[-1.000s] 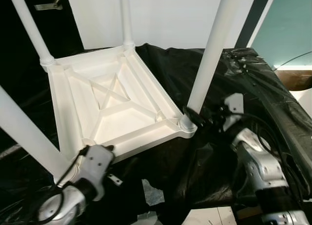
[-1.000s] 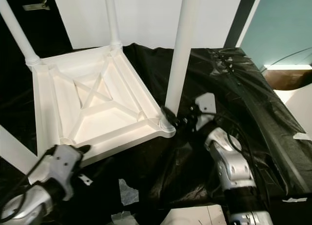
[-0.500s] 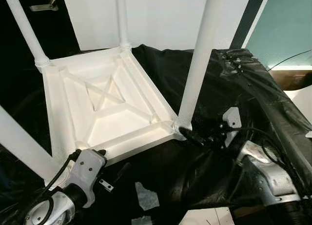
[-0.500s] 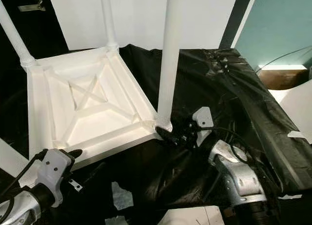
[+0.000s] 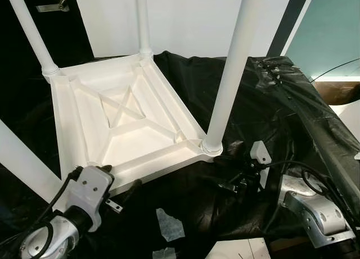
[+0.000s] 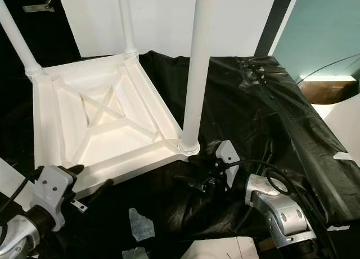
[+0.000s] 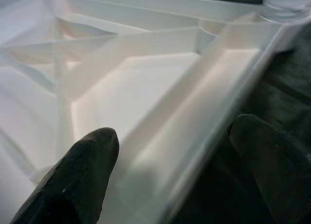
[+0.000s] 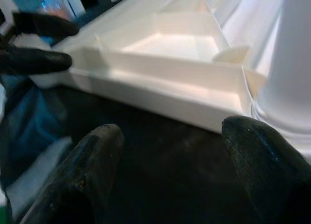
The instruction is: Building children table
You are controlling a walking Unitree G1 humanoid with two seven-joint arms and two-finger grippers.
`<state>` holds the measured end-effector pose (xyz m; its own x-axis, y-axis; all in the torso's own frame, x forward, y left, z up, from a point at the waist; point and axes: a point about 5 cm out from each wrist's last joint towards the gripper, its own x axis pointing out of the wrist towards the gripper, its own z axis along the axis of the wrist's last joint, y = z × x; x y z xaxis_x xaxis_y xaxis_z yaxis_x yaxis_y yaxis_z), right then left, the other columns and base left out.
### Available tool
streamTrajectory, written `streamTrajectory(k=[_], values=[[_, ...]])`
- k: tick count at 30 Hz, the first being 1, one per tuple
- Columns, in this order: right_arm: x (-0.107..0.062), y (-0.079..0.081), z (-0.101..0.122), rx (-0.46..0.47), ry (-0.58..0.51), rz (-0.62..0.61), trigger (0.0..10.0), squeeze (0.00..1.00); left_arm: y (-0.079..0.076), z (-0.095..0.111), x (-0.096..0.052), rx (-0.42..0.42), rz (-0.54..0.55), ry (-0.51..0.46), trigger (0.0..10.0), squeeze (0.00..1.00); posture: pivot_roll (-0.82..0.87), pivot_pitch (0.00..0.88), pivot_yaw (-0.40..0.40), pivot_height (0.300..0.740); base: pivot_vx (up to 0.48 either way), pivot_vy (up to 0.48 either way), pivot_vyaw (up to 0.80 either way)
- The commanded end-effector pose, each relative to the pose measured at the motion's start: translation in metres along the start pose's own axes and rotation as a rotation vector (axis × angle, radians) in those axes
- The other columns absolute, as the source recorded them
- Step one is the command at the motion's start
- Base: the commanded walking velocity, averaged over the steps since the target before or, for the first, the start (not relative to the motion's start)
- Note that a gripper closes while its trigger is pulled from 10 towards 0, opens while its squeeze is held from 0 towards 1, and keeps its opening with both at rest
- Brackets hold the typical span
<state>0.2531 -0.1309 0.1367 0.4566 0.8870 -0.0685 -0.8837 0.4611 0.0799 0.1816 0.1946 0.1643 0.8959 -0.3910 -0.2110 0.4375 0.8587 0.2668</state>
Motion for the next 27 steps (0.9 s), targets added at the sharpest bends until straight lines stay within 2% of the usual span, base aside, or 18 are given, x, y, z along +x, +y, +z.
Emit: streamTrajectory(k=[1,3,4,6,10,13,15,16,19,21,22,25,27], values=[[0.014,-0.003,0.007,0.072,-0.075,-0.01,10.0,0.0,0.008,0.001,0.004,-0.023,0.17,-0.02,10.0,0.0,0.24,0.059,-0.08,0.74,0.0,0.0,0.0],[0.02,-0.003,0.009,0.096,-0.106,-0.011,10.0,0.0,0.009,0.002,0.005,-0.033,0.189,-0.032,10.0,0.0,0.24,0.059,-0.08,0.74,0.0,0.0,0.0],[0.033,-0.001,0.015,0.139,-0.171,-0.024,10.0,0.0,0.009,0.005,0.01,-0.035,0.226,-0.055,10.0,0.0,0.26,0.059,-0.09,0.74,0.0,0.0,0.0],[0.033,-0.001,0.015,0.139,-0.171,-0.024,10.0,0.0,0.009,0.005,0.01,-0.035,0.226,-0.055,10.0,0.0,0.26,0.059,-0.09,0.74,0.0,0.0,0.0],[0.061,0.002,0.024,0.198,-0.304,-0.048,10.0,0.0,0.007,0.009,0.021,-0.006,0.224,-0.072,10.0,0.0,0.28,0.058,-0.094,0.74,0.0,0.0,0.0],[0.069,0.0,0.029,0.225,-0.362,-0.082,10.0,0.0,0.009,0.01,0.024,0.002,0.222,-0.072,10.0,0.0,0.29,0.059,-0.093,0.74,0.0,0.0,0.0],[0.071,-0.002,0.031,0.231,-0.396,-0.108,10.0,0.0,0.011,0.01,0.026,0.02,0.225,-0.064,10.0,0.0,0.3,0.054,-0.087,0.74,0.0,0.0,0.0],[0.074,-0.009,0.037,0.248,-0.467,-0.178,10.0,0.0,0.018,0.009,0.027,0.032,0.233,-0.058,10.0,0.0,0.3,0.056,-0.084,0.74,0.0,0.0,0.0],[0.074,-0.014,0.041,0.253,-0.505,-0.234,10.0,0.0,0.022,0.009,0.027,0.057,0.231,-0.059,10.0,0.0,0.3,0.055,-0.083,0.74,0.0,0.0,0.0],[0.072,-0.022,0.045,0.259,-0.555,-0.33,10.0,0.0,0.03,0.009,0.028,0.071,0.224,-0.058,10.0,0.0,0.29,0.051,-0.075,0.74,0.0,0.0,0.0],[0.072,-0.022,0.045,0.259,-0.555,-0.33,10.0,0.0,0.03,0.009,0.028,0.071,0.224,-0.058,10.0,0.0,0.29,0.051,-0.075,0.74,0.0,0.0,0.0],[0.066,-0.028,0.048,0.22,-0.586,-0.43,10.0,0.0,0.036,0.009,0.031,0.089,0.209,-0.057,10.0,0.0,0.28,0.052,-0.064,0.74,0.0,0.0,0.0],[0.066,-0.028,0.048,0.22,-0.586,-0.43,10.0,0.0,0.036,0.009,0.031,0.089,0.209,-0.057,10.0,0.0,0.28,0.052,-0.064,0.74,0.0,0.0,0.0]])
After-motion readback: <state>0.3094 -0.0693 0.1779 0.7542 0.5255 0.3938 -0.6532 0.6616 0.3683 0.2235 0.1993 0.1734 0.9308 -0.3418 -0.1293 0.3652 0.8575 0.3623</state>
